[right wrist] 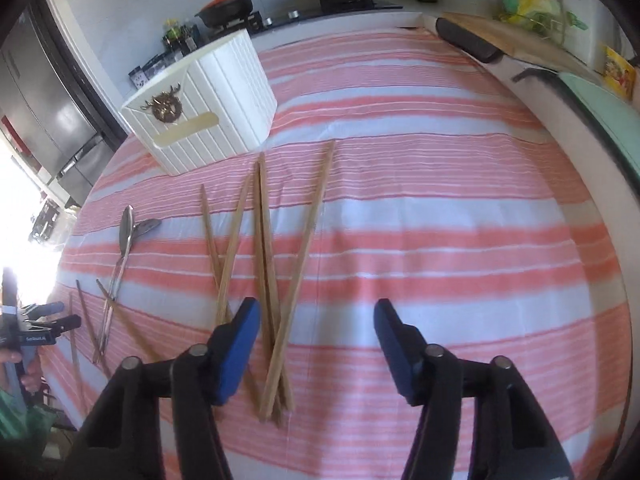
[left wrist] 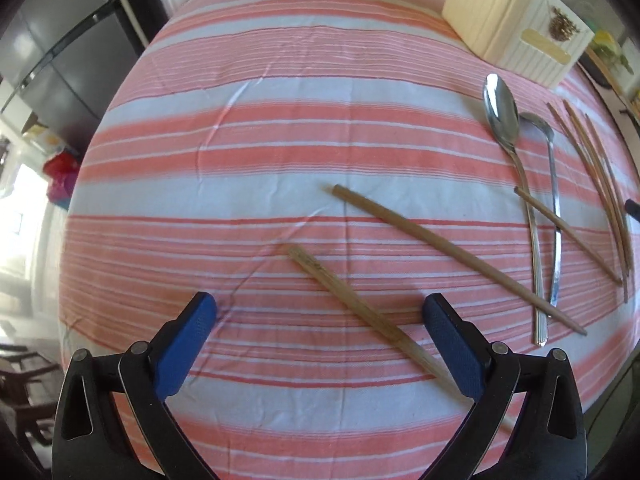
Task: Organize utensils
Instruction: 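Close left gripper on one wooden chopstick while right gripper grasps another chopstick, then lift both chopsticks upright and carry them above the cream basket, then lower chopsticks into the basket and open both grippers to release them, then move both open grippers back down toward the remaining chopsticks, then close right gripper on a wooden chopstick lying beside the spoon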
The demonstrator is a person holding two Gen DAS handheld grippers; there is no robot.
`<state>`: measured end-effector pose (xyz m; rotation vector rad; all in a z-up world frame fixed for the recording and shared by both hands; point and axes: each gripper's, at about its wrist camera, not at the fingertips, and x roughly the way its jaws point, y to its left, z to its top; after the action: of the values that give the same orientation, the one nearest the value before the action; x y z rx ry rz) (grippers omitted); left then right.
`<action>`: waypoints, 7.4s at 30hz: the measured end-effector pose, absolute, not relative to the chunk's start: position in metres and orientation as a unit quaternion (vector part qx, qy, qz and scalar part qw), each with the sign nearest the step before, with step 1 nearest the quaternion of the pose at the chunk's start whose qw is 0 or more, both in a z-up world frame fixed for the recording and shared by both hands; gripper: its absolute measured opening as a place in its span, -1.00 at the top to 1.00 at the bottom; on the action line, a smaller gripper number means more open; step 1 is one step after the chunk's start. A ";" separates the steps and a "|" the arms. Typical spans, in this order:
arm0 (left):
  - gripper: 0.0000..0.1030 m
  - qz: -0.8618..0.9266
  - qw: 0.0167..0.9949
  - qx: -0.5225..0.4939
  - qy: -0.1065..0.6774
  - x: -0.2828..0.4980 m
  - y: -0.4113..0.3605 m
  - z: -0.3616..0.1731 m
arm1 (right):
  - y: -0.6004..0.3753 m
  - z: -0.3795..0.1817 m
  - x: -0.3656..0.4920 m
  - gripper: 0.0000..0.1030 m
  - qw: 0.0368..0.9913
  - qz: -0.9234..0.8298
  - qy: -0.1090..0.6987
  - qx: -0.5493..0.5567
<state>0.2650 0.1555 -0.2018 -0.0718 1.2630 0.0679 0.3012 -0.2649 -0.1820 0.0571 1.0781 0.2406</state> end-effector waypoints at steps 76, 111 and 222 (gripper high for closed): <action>0.91 -0.120 0.958 -0.118 0.230 0.456 0.073 0.086 | -0.157 0.072 0.462 0.88 0.955 0.202 0.215 0.037; -0.94 -0.144 0.930 -0.038 0.335 0.380 0.067 0.025 | -0.216 0.017 0.409 -0.02 0.920 0.179 0.347 0.022; -0.99 0.019 0.862 -0.011 0.507 0.219 0.105 -0.211 | -0.249 -0.193 0.315 0.78 0.790 0.203 0.577 0.027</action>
<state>0.2193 0.1053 -0.2112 -0.0233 1.0627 0.0395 0.3153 -0.2493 -0.1931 0.0587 1.2423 0.4380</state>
